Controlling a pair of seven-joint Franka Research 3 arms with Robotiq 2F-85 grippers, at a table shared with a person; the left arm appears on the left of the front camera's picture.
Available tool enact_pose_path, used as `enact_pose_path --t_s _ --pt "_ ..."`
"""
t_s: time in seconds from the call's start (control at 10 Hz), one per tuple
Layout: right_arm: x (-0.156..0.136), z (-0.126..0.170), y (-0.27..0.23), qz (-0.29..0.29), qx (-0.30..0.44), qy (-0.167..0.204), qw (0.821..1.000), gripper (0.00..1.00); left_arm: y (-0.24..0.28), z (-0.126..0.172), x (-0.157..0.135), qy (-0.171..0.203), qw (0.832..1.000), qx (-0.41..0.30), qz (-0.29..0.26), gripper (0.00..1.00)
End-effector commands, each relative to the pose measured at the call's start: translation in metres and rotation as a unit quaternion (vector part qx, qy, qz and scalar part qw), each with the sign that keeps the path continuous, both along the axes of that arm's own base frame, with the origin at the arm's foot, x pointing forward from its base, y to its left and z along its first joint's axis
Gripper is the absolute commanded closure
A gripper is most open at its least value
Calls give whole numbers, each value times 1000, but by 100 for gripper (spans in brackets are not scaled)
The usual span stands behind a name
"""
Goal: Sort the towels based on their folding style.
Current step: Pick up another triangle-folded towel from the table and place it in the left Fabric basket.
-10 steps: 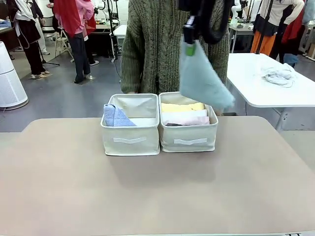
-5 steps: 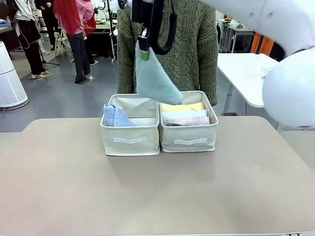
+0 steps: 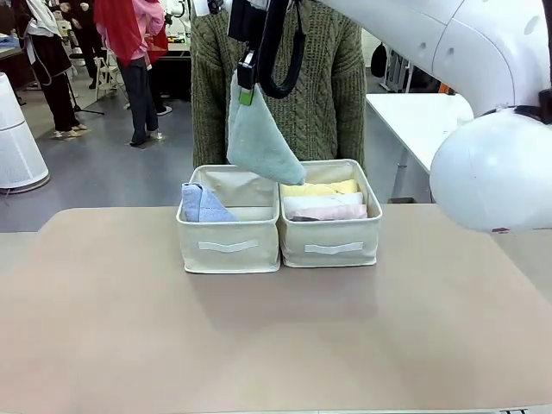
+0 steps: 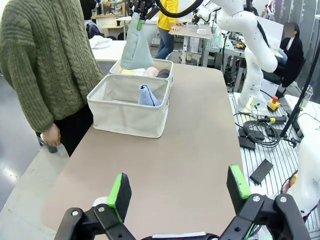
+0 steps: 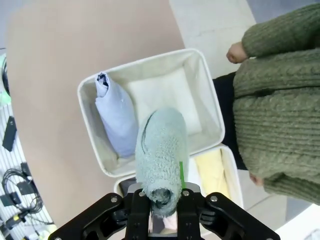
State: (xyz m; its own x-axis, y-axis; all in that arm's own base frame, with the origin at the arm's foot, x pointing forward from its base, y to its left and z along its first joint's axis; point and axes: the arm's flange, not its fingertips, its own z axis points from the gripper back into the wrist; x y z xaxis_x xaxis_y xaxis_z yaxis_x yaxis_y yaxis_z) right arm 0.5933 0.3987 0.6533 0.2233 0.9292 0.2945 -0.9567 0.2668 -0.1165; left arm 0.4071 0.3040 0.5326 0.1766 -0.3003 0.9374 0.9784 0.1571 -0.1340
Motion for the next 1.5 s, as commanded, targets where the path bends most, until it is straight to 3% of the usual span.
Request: enact_pose_path --t_s 0.0,0.4,0.8,1.4 --pt "-2 -4 3 2 -12 -2 1000 82 0 2 -2 -5 1000 -5 4 0" --pt "0 -6 3 2 -5 4 1000 82 0 2 -2 -5 1000 -5 4 0" --pt "3 -5 29 43 28 -57 997 82 0 2 -2 -5 1000 -5 4 0" --pt "23 -33 59 84 68 -38 993 82 0 2 -2 -5 1000 -5 4 0"
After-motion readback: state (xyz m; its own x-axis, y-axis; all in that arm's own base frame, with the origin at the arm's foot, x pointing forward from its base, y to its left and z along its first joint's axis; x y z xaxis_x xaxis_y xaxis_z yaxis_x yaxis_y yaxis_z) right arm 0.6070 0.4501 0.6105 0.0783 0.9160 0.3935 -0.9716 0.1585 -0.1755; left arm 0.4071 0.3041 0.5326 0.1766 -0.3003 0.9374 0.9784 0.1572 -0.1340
